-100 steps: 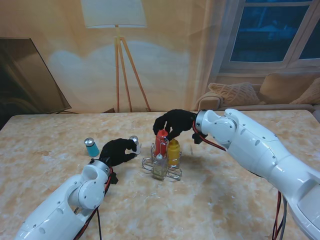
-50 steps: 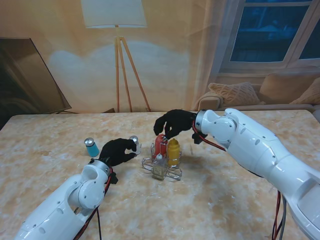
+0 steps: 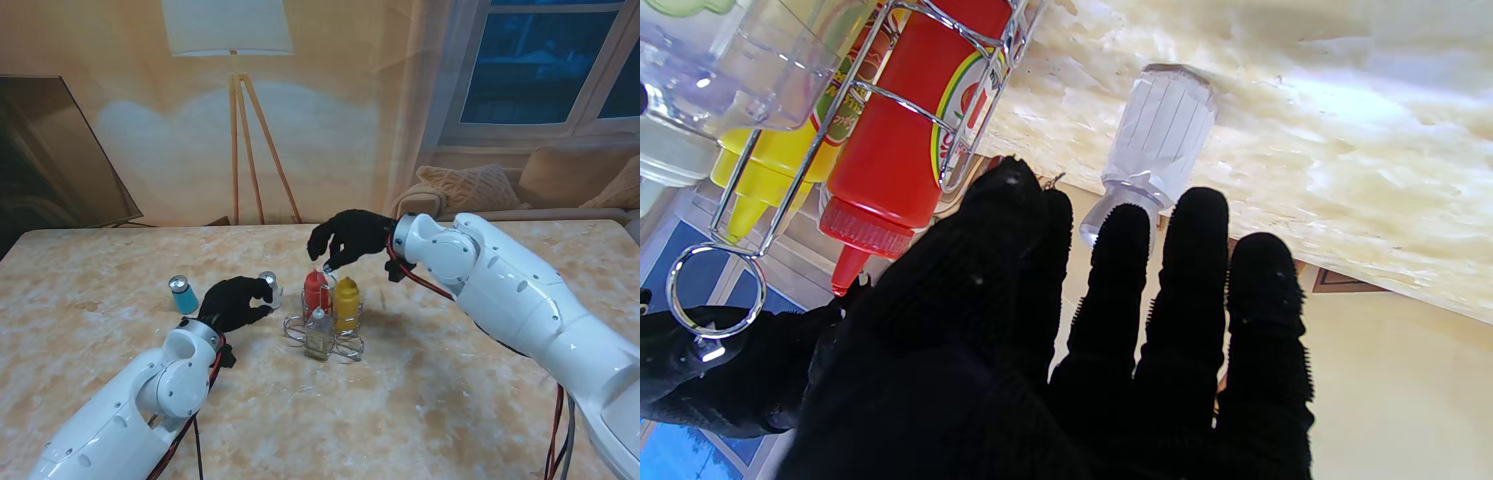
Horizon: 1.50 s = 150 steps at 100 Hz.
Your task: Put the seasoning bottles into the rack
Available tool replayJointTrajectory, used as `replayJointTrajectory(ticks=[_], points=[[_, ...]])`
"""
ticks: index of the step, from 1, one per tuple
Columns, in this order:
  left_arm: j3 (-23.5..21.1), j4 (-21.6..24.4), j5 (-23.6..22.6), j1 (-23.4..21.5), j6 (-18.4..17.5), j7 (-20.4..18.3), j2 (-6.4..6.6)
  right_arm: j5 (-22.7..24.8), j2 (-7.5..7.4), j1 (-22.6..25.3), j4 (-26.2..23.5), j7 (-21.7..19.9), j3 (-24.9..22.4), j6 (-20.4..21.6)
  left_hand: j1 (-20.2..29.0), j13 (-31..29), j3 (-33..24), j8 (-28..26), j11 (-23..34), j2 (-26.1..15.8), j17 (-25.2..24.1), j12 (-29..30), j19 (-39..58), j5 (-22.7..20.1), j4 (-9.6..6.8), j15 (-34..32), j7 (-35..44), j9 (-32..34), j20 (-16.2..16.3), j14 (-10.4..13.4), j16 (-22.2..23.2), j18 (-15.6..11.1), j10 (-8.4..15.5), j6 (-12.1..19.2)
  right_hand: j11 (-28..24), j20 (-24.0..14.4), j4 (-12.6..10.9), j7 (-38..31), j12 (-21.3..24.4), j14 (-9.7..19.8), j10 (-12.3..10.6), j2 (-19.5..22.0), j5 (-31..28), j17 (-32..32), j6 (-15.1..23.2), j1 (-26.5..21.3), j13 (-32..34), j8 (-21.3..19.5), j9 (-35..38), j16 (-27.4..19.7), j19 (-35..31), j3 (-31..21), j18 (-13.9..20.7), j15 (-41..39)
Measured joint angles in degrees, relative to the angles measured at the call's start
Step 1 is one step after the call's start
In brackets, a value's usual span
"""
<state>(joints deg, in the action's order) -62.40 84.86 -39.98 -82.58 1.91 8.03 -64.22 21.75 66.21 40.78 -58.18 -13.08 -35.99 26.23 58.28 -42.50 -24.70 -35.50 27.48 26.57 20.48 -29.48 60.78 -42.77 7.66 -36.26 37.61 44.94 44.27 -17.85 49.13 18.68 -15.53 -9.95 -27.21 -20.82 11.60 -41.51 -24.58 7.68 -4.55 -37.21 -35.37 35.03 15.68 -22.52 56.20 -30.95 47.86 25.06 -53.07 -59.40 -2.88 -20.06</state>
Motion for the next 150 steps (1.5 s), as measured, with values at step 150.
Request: replayJointTrajectory(ticks=[150], points=[[0.37,0.32,-3.26,0.23,-1.23,-0.43,0.42,19.16,-4.52,27.51,-14.19,13.99,-26.98,-9.69,0.0,0.0,0.04,0.01,0.01,-0.02,0.18,0.0,0.65,0.03,0.0,0.0,0.0,0.0,-0.06,0.1,0.0,-0.13,0.01,0.03,-0.39,0.49,2.37,-8.26,0.0,-1.59,1.45,8.0,0.7,-2.84,0.83,-10.67,-0.05,5.63,0.58,0.0,-2.07,14.92,-2.6,-2.82]])
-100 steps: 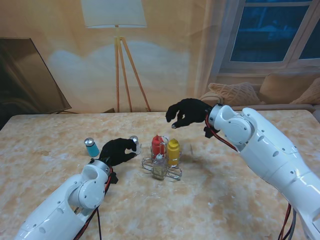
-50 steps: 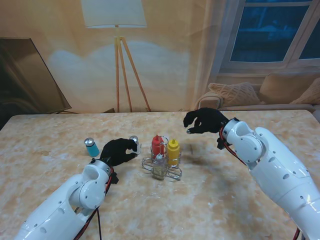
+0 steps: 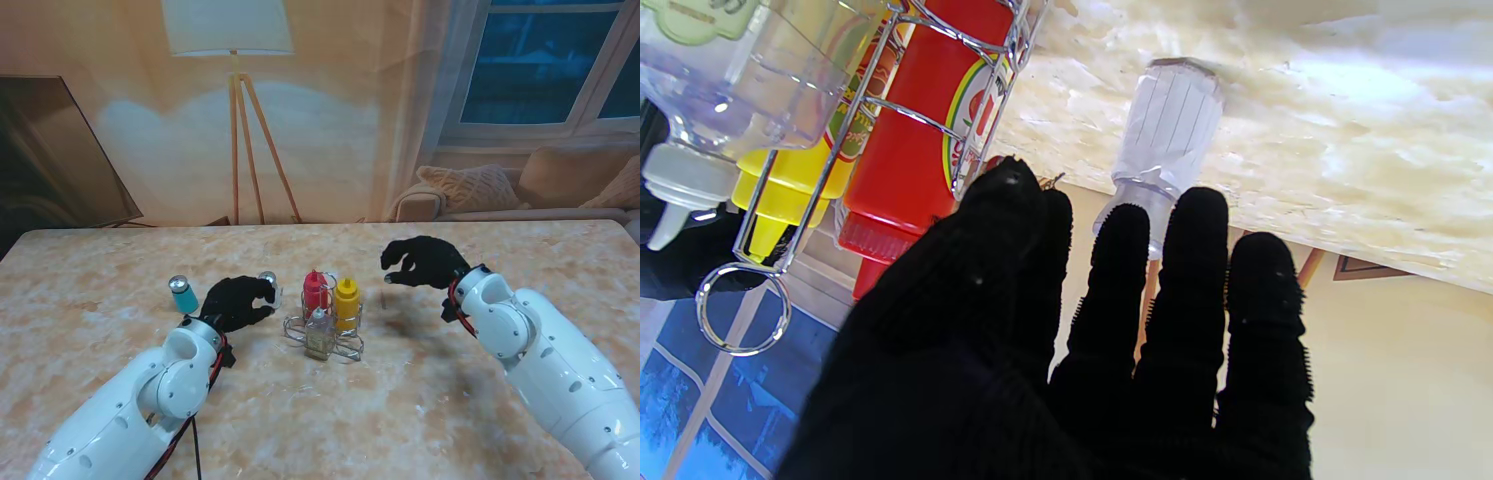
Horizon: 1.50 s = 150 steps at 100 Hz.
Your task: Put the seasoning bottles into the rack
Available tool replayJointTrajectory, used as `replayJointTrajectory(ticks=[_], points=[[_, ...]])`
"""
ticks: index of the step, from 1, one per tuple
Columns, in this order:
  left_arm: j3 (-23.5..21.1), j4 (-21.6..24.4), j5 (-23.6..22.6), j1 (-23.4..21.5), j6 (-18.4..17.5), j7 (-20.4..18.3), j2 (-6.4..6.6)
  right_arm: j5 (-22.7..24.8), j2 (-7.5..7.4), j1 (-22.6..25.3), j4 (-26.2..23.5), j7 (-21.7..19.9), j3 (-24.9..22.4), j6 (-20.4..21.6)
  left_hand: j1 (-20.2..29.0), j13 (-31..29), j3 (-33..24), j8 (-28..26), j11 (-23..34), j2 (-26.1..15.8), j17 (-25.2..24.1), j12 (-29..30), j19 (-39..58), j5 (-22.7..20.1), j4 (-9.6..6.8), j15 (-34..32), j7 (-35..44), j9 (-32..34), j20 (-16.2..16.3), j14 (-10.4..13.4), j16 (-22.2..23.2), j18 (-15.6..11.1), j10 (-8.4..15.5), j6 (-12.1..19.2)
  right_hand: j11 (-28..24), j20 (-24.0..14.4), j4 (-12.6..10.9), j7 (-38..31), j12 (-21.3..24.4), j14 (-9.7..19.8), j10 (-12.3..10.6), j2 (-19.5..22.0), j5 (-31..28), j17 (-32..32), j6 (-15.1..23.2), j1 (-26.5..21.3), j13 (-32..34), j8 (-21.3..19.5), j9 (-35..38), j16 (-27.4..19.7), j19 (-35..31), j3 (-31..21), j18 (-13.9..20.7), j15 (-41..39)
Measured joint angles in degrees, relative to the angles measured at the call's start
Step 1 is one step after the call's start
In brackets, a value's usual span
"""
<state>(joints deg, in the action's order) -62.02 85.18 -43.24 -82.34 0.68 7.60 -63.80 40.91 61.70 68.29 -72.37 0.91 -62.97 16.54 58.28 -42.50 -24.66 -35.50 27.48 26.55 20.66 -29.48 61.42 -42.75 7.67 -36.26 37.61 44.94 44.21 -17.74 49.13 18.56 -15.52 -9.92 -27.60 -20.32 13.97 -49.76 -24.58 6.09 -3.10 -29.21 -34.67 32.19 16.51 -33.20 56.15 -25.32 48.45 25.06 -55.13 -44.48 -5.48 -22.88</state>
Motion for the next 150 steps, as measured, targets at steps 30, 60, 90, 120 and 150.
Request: replayJointTrajectory(ticks=[30,60,90,120,150], points=[[1.03,-1.23,-3.9,3.53,-3.51,-0.59,0.78,-0.92,0.67,-0.11,3.23,2.34,0.75,-0.66,-4.23,3.35,-5.09,0.02,-0.85,0.1,-1.6,0.29,-1.6,3.17,0.27,5.34,-4.35,-3.61,0.0,0.76,-1.92,-1.53,0.98,0.68,0.0,0.0,0.0,-0.02,0.0,-0.57,0.01,0.0,0.0,-0.43,0.0,-0.75,0.0,0.53,0.0,0.0,-0.03,0.31,-0.12,-0.09],[2.69,-6.25,-5.96,8.26,-10.21,1.08,0.98,-1.25,0.82,0.0,4.16,3.44,0.67,-0.51,-12.86,13.45,-13.82,5.04,-6.65,0.04,-8.41,3.41,-9.55,6.77,-0.51,12.58,-13.06,-12.19,-0.41,1.38,-7.37,-2.04,2.65,1.13,0.0,-0.02,0.0,-0.39,0.0,-0.57,0.01,0.0,0.0,-0.54,0.0,-0.74,-0.01,0.54,0.0,0.0,-0.13,0.32,-0.54,-0.16],[5.24,-9.59,-6.63,11.96,-9.37,-2.03,1.79,-1.16,0.85,0.09,4.49,3.5,0.43,-0.46,-14.82,17.58,-18.36,10.7,-12.17,2.66,-10.68,7.84,-15.8,10.37,-0.53,18.61,-22.46,-19.23,-3.89,1.43,-13.54,-2.04,2.43,0.46,0.0,-0.03,0.0,-0.46,0.0,-0.58,0.01,0.0,0.0,-0.55,0.0,-0.74,-0.01,0.54,0.0,0.0,-0.15,0.32,-0.54,-0.21],[9.93,-14.01,-6.22,16.22,-9.43,-3.67,2.07,-1.17,0.88,0.33,4.55,4.03,0.02,-0.45,-14.82,17.56,-19.95,11.57,-12.92,3.75,-9.91,9.44,-16.74,11.11,-0.53,19.14,-24.23,-20.56,-5.41,1.43,-15.23,-2.04,2.43,1.07,0.0,-0.03,0.0,-0.47,0.0,-0.59,0.01,0.01,0.0,-0.57,0.01,-1.21,-0.01,0.54,0.0,0.0,-0.16,0.35,-0.55,-0.22],[12.28,-15.74,-5.73,18.33,-9.68,-6.01,2.16,-1.72,0.89,0.26,4.76,3.75,0.07,-0.54,-15.41,14.39,-20.95,11.58,-12.92,3.83,-7.03,9.98,-13.12,11.05,-0.53,16.7,-24.24,-20.56,-5.46,1.31,-14.87,-1.59,2.43,3.04,0.0,-0.03,0.0,-0.47,0.0,-0.59,0.01,0.0,0.0,-0.59,0.01,-1.21,-0.01,0.54,0.0,0.0,-0.16,0.35,-0.56,-0.23]])
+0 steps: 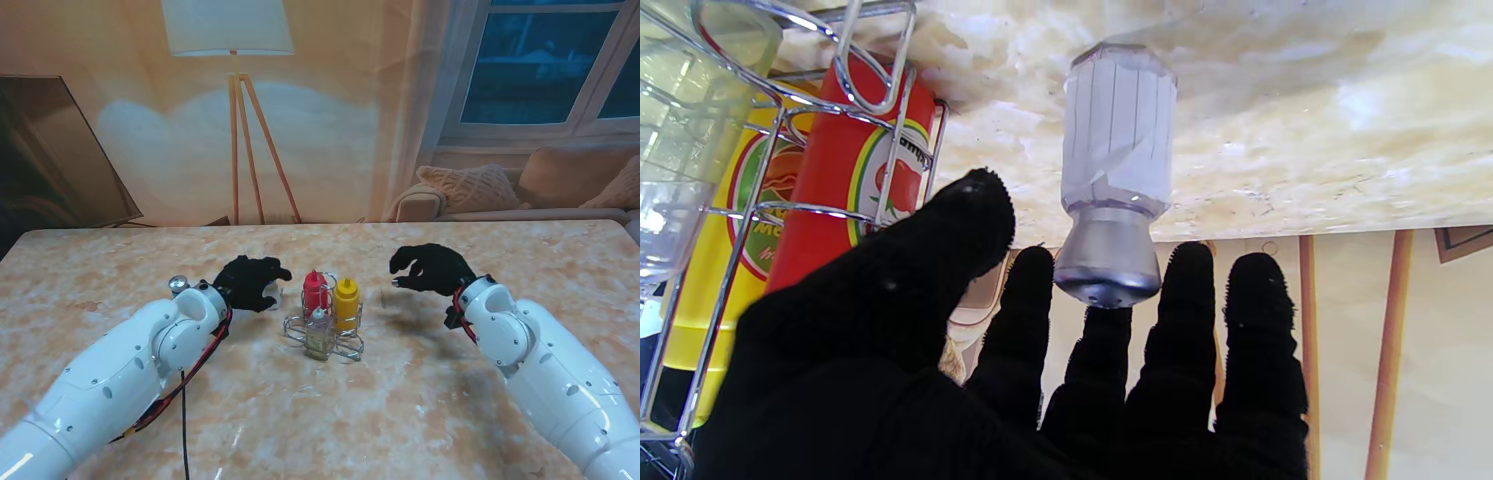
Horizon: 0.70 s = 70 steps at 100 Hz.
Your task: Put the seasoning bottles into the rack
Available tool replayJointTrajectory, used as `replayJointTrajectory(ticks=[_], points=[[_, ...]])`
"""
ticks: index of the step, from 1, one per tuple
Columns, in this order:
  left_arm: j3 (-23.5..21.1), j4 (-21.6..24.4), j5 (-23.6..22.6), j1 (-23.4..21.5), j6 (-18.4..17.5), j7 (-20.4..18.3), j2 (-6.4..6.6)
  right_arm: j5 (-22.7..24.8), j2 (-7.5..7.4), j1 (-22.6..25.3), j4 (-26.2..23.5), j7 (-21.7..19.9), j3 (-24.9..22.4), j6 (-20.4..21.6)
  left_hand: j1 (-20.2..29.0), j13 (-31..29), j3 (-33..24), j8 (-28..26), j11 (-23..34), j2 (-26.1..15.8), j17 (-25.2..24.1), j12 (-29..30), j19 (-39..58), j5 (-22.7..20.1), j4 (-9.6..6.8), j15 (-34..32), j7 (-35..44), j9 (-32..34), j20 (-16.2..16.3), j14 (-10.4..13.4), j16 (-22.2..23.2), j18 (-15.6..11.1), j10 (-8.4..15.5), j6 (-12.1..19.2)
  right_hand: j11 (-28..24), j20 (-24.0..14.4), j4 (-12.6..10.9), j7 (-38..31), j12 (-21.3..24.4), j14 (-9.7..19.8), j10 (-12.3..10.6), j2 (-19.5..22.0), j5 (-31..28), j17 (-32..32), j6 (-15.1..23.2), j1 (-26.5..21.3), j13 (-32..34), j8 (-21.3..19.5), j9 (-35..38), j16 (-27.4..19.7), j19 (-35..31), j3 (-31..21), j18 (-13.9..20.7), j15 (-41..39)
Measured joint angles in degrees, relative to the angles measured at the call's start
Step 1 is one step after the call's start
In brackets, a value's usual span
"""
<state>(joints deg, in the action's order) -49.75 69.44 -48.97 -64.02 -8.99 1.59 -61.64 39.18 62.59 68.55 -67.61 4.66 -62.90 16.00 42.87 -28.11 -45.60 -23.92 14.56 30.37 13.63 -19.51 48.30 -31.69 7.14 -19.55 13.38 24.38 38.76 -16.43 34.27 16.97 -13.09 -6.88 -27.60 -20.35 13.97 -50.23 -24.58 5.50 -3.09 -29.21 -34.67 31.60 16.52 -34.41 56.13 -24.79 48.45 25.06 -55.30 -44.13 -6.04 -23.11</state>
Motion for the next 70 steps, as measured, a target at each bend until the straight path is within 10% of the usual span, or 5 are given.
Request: replayJointTrajectory(ticks=[47,70], points=[[3.44,-2.89,-0.6,2.53,1.2,1.56,-0.1,-0.87,0.07,-0.55,0.76,-0.73,0.39,-0.6,5.88,-12.36,-1.45,-2.63,7.21,0.47,11.16,-1.58,9.53,-3.27,0.06,-10.85,15.51,7.48,1.96,6.39,11.36,-6.21,2.9,3.65,0.0,0.0,0.0,0.0,0.0,-0.01,0.0,0.0,0.0,-0.07,0.0,0.0,-0.01,0.0,0.0,0.0,0.0,0.0,-0.01,0.0],[4.6,-4.19,-0.29,3.52,1.92,3.06,-0.51,-0.8,0.08,-0.69,0.91,-0.72,0.47,-0.69,12.55,-21.09,2.7,-4.96,12.87,1.36,17.47,-6.56,12.39,-6.4,5.39,-11.54,25.08,14.82,1.14,8.6,24.6,-9.91,4.27,5.71,0.0,0.0,0.0,0.0,0.0,-0.01,0.01,0.0,0.0,-0.36,0.0,0.0,-0.02,0.0,0.0,0.0,-0.01,-0.09,-0.02,0.0]])
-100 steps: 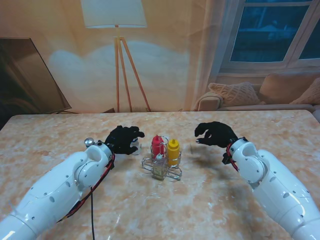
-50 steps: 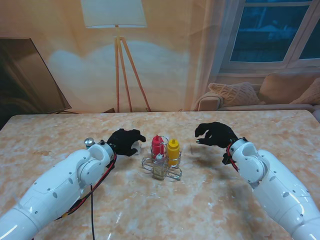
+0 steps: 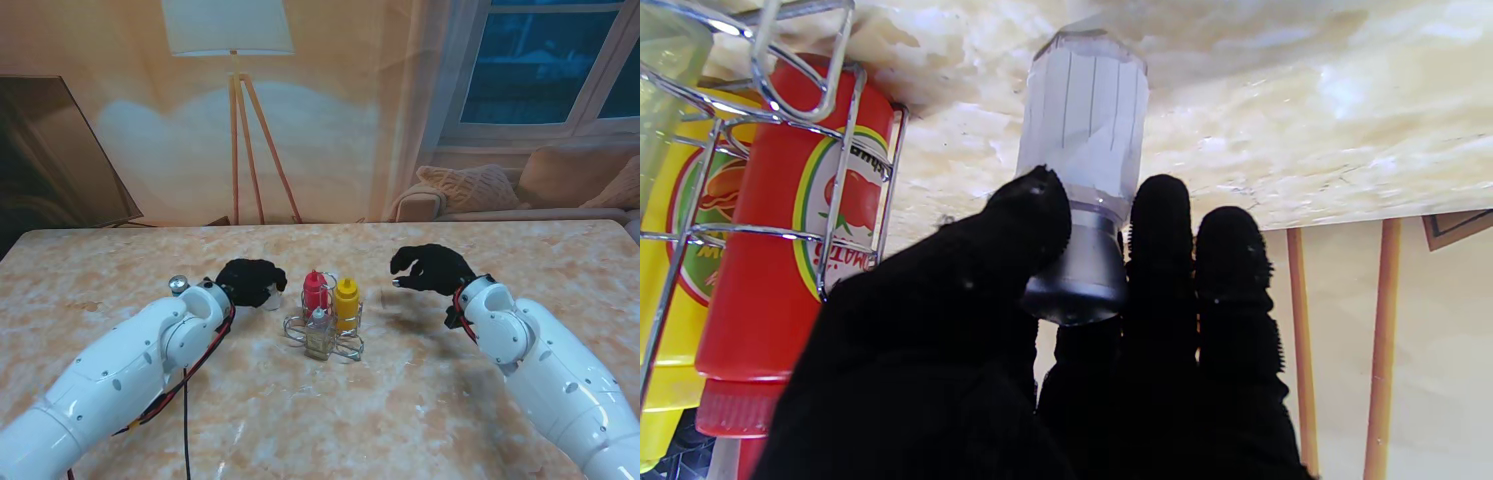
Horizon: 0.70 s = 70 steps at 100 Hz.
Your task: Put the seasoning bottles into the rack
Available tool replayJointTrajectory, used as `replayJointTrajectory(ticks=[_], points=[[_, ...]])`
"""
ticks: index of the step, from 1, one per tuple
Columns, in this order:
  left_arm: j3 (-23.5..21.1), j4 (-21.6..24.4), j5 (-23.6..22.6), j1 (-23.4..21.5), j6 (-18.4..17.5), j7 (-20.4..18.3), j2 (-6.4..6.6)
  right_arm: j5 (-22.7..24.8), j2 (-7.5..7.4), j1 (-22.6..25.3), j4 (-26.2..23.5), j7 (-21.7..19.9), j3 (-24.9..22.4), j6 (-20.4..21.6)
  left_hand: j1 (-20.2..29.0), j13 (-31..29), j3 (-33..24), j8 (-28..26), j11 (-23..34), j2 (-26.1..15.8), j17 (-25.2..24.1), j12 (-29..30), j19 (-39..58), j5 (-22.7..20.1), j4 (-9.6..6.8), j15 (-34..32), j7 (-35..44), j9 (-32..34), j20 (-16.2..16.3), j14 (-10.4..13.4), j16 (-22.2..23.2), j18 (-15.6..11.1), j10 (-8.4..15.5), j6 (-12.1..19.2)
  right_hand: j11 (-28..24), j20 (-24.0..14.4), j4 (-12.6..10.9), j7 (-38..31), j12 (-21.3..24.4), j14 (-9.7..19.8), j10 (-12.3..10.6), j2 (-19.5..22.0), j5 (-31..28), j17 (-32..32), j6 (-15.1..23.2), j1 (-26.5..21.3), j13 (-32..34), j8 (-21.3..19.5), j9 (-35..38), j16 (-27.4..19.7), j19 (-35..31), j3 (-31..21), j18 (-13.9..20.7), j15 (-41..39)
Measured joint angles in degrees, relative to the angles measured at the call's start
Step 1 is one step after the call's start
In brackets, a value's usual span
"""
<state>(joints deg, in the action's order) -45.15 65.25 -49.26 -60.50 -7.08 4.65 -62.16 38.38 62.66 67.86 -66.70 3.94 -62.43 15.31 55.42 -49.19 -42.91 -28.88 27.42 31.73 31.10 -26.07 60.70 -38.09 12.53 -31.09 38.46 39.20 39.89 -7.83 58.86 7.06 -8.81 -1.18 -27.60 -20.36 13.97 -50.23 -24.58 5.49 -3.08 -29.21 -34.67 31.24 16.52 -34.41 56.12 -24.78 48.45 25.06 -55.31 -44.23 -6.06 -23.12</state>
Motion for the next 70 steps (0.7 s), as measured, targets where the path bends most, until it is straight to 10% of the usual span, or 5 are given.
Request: replayJointTrajectory(ticks=[33,70], points=[[-0.19,-0.17,0.88,0.15,0.39,0.73,-0.51,0.08,0.0,-0.25,0.33,0.04,0.23,-0.05,2.81,-6.6,6.75,3.46,-12.86,2.43,6.06,-12.97,0.99,-3.54,0.79,-0.04,9.73,10.64,-1.01,1.0,0.91,-1.0,-0.06,3.49,-0.02,0.0,0.0,0.0,0.0,-0.01,0.01,0.0,0.0,-0.02,0.0,0.0,0.0,0.0,0.07,0.0,0.0,-0.16,-0.01,-0.29],[-4.45,3.09,-0.19,-2.5,-0.57,-0.45,-0.21,-0.03,0.01,-0.38,0.52,-0.01,0.37,-0.12,2.82,-8.64,7.78,4.29,-14.63,3.38,8.01,-13.49,1.32,-4.4,0.83,-0.16,10.13,13.26,-1.03,1.03,0.89,-0.94,-0.1,3.74,-0.02,0.0,0.0,0.0,-1.26,-0.01,0.01,0.0,-0.01,-0.03,0.0,0.0,0.0,0.02,0.08,0.0,0.0,-0.56,-0.01,-0.52]])
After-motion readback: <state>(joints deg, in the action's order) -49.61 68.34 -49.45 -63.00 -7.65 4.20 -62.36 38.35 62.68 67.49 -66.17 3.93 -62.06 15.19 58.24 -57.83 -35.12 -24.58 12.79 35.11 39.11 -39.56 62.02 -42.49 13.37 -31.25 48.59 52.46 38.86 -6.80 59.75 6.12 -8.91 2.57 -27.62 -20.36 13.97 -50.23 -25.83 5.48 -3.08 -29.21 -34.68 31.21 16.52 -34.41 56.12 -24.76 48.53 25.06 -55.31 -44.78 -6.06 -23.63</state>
